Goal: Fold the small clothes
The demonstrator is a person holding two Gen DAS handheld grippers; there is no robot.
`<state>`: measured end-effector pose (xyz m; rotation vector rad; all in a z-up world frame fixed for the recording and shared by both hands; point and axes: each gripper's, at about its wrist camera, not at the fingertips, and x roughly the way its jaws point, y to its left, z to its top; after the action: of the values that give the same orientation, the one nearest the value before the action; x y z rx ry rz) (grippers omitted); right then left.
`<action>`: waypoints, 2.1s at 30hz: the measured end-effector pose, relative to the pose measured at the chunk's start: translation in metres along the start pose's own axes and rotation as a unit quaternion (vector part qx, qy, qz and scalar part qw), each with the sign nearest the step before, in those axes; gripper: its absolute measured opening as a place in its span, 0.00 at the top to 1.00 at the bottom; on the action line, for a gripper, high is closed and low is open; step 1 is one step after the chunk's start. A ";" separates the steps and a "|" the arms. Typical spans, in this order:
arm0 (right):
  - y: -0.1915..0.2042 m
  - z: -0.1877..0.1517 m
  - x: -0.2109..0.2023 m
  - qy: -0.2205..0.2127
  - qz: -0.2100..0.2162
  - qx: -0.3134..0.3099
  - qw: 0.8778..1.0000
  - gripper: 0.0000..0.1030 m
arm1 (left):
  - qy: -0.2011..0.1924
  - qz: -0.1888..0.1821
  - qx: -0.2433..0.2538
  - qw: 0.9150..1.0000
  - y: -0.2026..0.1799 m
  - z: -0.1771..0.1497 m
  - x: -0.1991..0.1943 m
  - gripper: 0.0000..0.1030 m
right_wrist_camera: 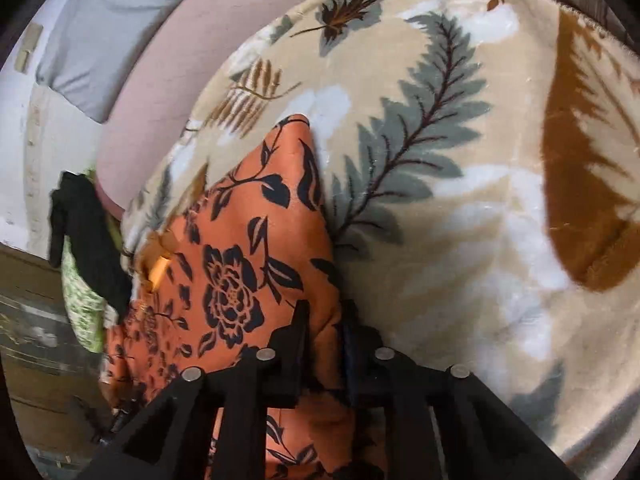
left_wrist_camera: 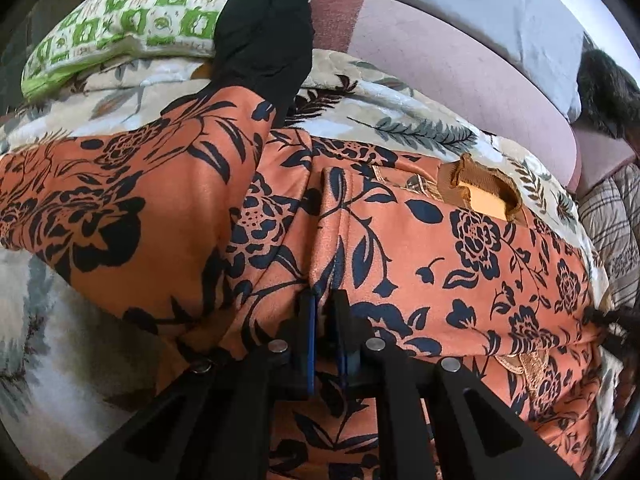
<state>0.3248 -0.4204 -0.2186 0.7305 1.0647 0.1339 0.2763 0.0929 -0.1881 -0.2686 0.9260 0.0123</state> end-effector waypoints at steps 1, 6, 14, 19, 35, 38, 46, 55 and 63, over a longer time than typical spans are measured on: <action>0.001 0.004 -0.005 -0.010 0.010 0.000 1.000 0.77 | -0.001 -0.002 0.000 1.000 0.001 0.000 0.001 0.90; -0.005 0.039 0.004 -0.021 0.034 0.044 0.998 0.26 | -0.006 -0.007 -0.004 1.000 0.002 -0.001 0.001 0.90; 0.000 0.045 0.015 -0.046 -0.012 0.047 0.998 0.84 | -0.004 -0.014 -0.006 1.000 0.004 -0.001 0.001 0.90; 0.044 0.017 -0.034 -0.069 0.058 -0.019 0.996 0.78 | -0.005 -0.005 0.002 1.000 0.001 0.000 0.002 0.90; -0.033 -0.002 0.005 -0.002 0.066 0.136 0.989 1.00 | 0.004 -0.017 0.011 1.000 0.002 0.002 0.002 0.89; -0.006 -0.009 -0.031 -0.055 0.027 0.075 0.995 0.92 | 0.006 -0.017 0.020 1.000 0.000 0.003 0.003 0.88; 0.002 -0.010 -0.039 -0.053 0.005 0.039 0.998 0.74 | -0.020 -0.037 0.013 0.999 0.000 0.015 -0.055 0.67; 0.030 -0.152 -0.094 -0.068 0.018 -0.054 0.996 0.25 | -0.101 -0.086 -0.198 0.971 0.148 -0.019 -0.160 0.33; 0.037 -0.219 -0.101 -0.035 0.023 -0.056 0.998 0.25 | -0.086 -0.074 -0.430 0.896 0.299 0.000 -0.107 0.34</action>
<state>0.1008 -0.3311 -0.1814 0.6541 0.9661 0.2051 0.1742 0.3931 -0.1699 -1.1458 0.6726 0.3073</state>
